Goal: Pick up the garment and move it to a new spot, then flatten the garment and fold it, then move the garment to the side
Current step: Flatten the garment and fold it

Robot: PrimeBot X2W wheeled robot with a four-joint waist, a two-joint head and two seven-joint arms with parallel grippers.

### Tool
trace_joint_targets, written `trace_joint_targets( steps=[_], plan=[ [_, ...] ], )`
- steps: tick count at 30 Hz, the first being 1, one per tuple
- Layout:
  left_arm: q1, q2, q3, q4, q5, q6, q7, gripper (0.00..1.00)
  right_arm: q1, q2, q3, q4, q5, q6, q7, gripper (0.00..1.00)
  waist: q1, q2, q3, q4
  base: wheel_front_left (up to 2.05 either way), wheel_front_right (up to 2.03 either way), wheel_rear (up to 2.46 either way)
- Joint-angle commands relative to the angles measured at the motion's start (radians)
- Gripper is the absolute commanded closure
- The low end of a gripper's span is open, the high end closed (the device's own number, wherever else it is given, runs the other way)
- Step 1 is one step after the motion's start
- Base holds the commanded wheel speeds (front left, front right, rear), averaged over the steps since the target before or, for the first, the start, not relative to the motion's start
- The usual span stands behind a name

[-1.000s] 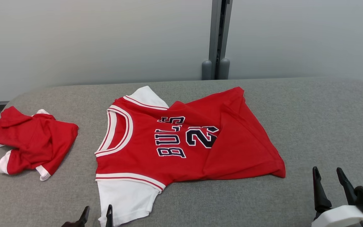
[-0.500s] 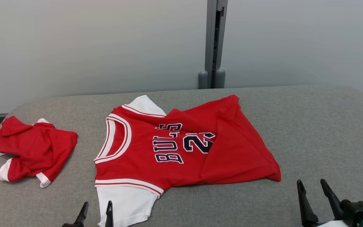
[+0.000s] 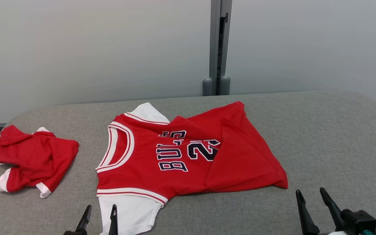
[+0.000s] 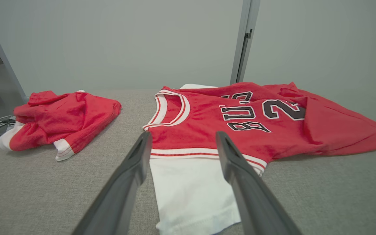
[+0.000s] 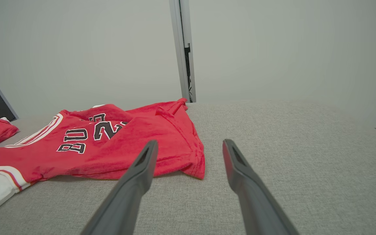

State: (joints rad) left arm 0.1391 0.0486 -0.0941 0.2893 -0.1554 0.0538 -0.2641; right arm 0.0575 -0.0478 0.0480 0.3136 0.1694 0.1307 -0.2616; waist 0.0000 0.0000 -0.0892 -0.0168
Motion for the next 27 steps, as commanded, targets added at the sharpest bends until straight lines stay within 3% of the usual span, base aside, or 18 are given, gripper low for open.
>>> trace_joint_targets(
  steps=[1, 20, 27],
  plan=[
    [-0.003, 0.004, 0.000, -0.004, 0.003, 0.004, 0.000, 0.00, 0.004, -0.006, 0.003, 0.000, 0.004, 0.000, -0.005, 0.00, 0.0000, 0.0000, 0.002, 0.000, 0.00, 0.00, 0.00],
    [-0.100, 0.004, -0.068, 0.285, -0.185, 0.002, -0.001, 0.00, -0.061, -0.006, 0.020, 0.033, 0.017, 0.000, -0.005, 0.00, 0.0000, 0.0000, 0.132, -0.002, 0.00, 0.00, 0.00],
    [-0.132, 0.004, -0.072, 0.313, -0.227, -0.005, 0.000, 0.00, -0.083, -0.006, 0.003, 0.032, 0.009, 0.000, -0.005, 0.00, 0.0000, 0.0000, 0.157, 0.004, 0.00, 0.00, 0.00]
  ],
)
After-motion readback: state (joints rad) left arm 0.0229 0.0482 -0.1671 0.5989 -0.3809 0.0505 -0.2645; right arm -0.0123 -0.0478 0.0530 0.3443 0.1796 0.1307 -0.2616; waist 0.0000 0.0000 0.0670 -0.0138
